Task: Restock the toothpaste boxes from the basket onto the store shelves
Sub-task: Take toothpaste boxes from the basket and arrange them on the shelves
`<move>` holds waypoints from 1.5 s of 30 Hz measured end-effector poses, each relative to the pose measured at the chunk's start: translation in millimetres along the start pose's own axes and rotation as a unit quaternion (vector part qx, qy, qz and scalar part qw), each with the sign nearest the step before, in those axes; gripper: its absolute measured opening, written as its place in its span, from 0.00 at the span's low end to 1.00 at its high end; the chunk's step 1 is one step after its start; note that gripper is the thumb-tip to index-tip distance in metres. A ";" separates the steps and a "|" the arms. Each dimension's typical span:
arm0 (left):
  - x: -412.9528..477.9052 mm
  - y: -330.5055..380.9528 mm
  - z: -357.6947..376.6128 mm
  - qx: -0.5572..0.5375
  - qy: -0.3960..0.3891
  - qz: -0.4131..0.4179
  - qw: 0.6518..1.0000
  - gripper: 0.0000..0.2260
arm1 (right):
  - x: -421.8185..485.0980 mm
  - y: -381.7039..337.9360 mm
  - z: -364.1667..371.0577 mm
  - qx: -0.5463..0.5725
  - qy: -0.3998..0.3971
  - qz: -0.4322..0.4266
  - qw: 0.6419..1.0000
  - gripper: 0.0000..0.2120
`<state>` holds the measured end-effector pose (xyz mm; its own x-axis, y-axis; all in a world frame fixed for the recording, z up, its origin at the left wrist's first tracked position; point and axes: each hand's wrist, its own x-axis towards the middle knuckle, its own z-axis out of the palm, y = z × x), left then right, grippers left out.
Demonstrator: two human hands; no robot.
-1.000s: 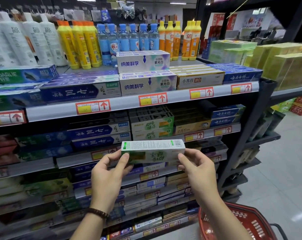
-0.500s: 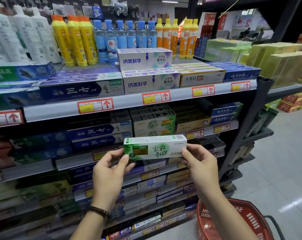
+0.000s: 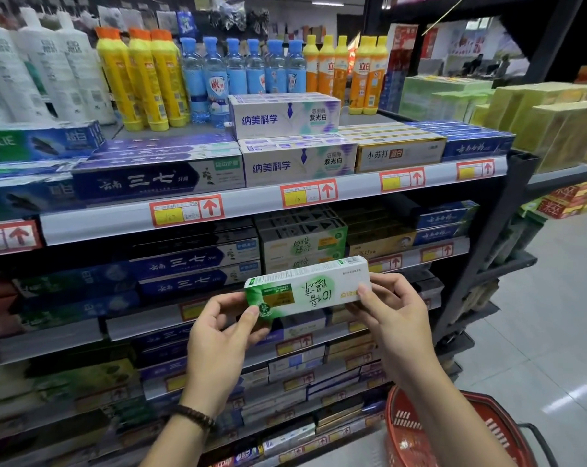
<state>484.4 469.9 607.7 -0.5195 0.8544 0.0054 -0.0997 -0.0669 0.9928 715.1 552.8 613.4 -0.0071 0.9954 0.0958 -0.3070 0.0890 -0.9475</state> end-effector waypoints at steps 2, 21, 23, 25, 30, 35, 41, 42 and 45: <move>5.2 1.5 -1.2 0.031 -0.013 0.004 0.999 0.10 | 7.5 -1.7 -0.9 0.010 -0.004 0.001 1.000 0.10; 28.9 24.0 69.9 0.172 -0.130 0.075 0.973 0.13 | 59.9 -27.0 -2.1 -0.177 -0.124 -0.093 0.972 0.06; 28.9 24.1 76.7 0.159 -0.143 0.068 0.975 0.16 | 61.9 -30.0 -0.9 -0.191 -0.143 -0.105 0.966 0.06; 28.6 21.9 79.4 0.155 -0.143 0.060 0.976 0.19 | 63.7 -31.1 -0.8 -0.196 -0.157 -0.104 0.962 0.06; 29.2 13.2 82.1 0.133 -0.118 0.054 0.983 0.18 | 68.5 -28.9 0.7 -0.179 -0.172 -0.093 0.964 0.08; 27.3 9.2 84.7 0.092 -0.098 0.047 0.990 0.18 | 71.1 -21.4 0.0 -0.116 -0.181 -0.052 0.975 0.15; 32.0 7.4 81.0 0.027 -0.059 0.044 0.997 0.16 | 64.4 2.0 -19.1 -0.144 -0.215 0.010 0.966 0.17; 33.0 7.4 80.7 0.022 -0.054 0.049 0.997 0.17 | 62.1 6.9 -23.5 -0.143 -0.219 0.022 0.965 0.18; 35.0 7.3 80.3 0.006 -0.036 0.067 0.997 0.20 | 56.7 19.3 -33.7 -0.125 -0.225 0.050 0.965 0.21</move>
<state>533.6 540.7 624.8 -0.4648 0.8733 0.1460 -0.0231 -0.1768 0.9840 740.9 612.2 590.3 -0.4543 0.8882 0.0685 -0.0441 0.0544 -0.9975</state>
